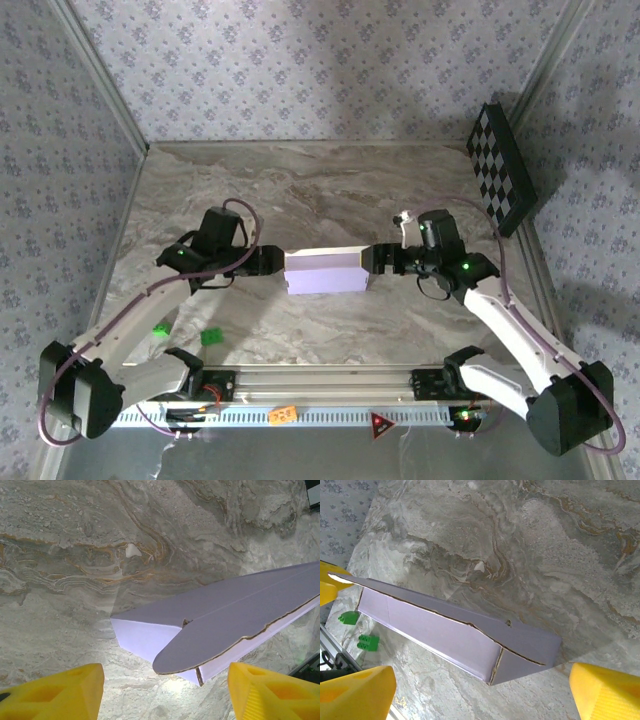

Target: Fold the paper box

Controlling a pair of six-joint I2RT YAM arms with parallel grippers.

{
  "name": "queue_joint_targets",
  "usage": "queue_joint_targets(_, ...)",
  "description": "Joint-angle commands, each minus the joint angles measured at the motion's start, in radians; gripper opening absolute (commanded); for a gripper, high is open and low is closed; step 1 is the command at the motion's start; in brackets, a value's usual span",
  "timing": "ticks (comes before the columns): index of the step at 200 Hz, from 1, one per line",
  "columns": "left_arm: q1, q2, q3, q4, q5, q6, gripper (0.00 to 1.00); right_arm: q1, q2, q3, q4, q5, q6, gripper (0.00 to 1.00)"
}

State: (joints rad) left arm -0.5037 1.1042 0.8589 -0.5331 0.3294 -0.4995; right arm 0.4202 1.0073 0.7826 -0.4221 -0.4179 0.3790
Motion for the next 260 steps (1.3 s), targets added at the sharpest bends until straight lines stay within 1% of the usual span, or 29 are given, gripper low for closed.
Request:
queue_joint_targets(1,-0.012,0.011,-0.002,0.019,0.032,-0.014,0.66,0.011,0.024,0.038,-0.013,0.025,0.021,0.89)
queue_joint_targets(34,-0.023,0.019,-0.006,0.047,0.035,-0.025,0.62,0.027,0.059,0.053,-0.001,0.036,0.034,0.84)
queue_joint_targets(48,-0.024,0.026,-0.004,0.060,0.033,-0.029,0.59,0.031,0.077,0.062,-0.002,0.052,0.037,0.82)
queue_joint_targets(77,-0.025,0.051,0.004,0.077,0.028,-0.034,0.57,0.033,0.116,0.077,-0.013,0.087,0.040,0.78)
queue_joint_targets(115,-0.026,0.080,0.011,0.088,0.032,-0.033,0.52,0.035,0.148,0.083,-0.024,0.103,0.038,0.70)
queue_joint_targets(158,-0.030,0.092,0.002,0.095,0.034,-0.036,0.46,0.035,0.150,0.069,-0.032,0.133,0.037,0.59)
queue_joint_targets(185,-0.029,0.106,-0.003,0.061,-0.003,-0.040,0.42,0.036,0.160,0.055,-0.043,0.164,0.020,0.54)
queue_joint_targets(224,-0.030,0.130,-0.019,0.029,-0.013,-0.039,0.38,0.036,0.189,0.015,-0.070,0.215,-0.005,0.47)
queue_joint_targets(241,-0.030,0.138,-0.018,-0.006,-0.034,-0.033,0.33,0.036,0.197,-0.003,-0.076,0.220,-0.002,0.42)
queue_joint_targets(260,-0.032,0.134,-0.019,-0.031,-0.048,-0.029,0.30,0.037,0.193,-0.011,-0.081,0.220,0.004,0.41)
